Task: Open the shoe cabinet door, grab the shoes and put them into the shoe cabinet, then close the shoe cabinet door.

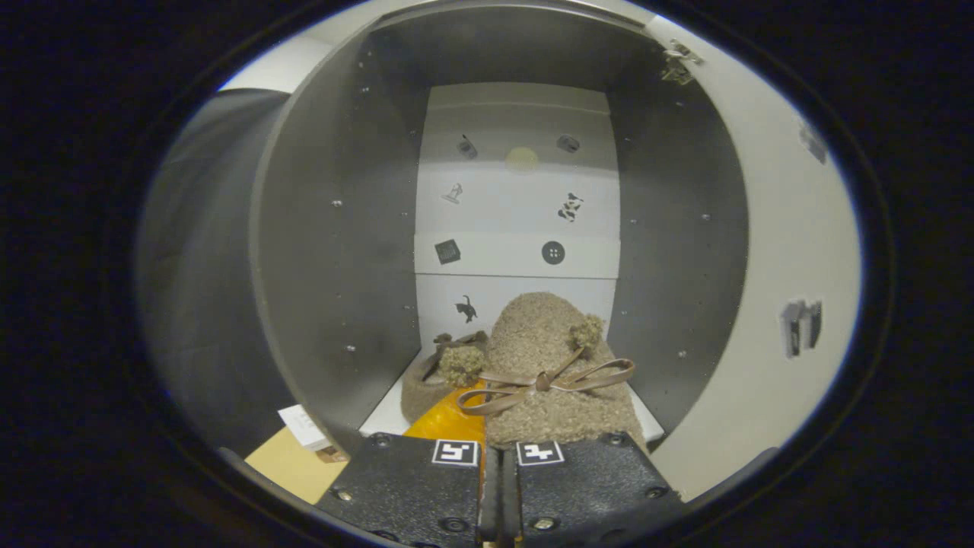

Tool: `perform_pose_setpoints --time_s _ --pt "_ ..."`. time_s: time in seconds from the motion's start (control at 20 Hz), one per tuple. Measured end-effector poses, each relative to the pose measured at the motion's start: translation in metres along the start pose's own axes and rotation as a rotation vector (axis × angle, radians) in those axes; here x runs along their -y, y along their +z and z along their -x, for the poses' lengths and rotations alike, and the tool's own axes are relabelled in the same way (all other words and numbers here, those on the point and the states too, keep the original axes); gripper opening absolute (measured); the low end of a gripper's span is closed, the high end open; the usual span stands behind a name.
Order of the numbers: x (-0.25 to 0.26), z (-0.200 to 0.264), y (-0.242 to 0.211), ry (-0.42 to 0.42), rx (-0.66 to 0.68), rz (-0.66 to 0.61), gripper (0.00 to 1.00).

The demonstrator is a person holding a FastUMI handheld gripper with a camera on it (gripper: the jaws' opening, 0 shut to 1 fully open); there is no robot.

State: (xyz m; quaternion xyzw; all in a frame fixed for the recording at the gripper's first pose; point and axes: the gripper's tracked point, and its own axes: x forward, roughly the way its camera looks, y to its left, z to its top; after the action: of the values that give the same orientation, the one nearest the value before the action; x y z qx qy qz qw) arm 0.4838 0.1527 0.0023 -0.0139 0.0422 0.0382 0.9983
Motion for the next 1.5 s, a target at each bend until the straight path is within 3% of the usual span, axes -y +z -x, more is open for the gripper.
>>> perform_pose_setpoints --time_s 0.4,0.6,1.15,1.35,1.5 --pt "0.01 -0.099 0.002 -0.009 -0.037 0.003 0.06" --pt "0.03 -0.132 -0.019 -0.046 -0.116 -0.08 0.06" --pt "0.032 -0.162 -0.061 -0.046 -0.433 -0.194 0.09" --pt "0.029 -0.163 -0.062 -0.06 -0.446 -0.176 0.13" --pt "0.022 -0.159 -0.06 -0.04 -0.443 -0.192 0.3"
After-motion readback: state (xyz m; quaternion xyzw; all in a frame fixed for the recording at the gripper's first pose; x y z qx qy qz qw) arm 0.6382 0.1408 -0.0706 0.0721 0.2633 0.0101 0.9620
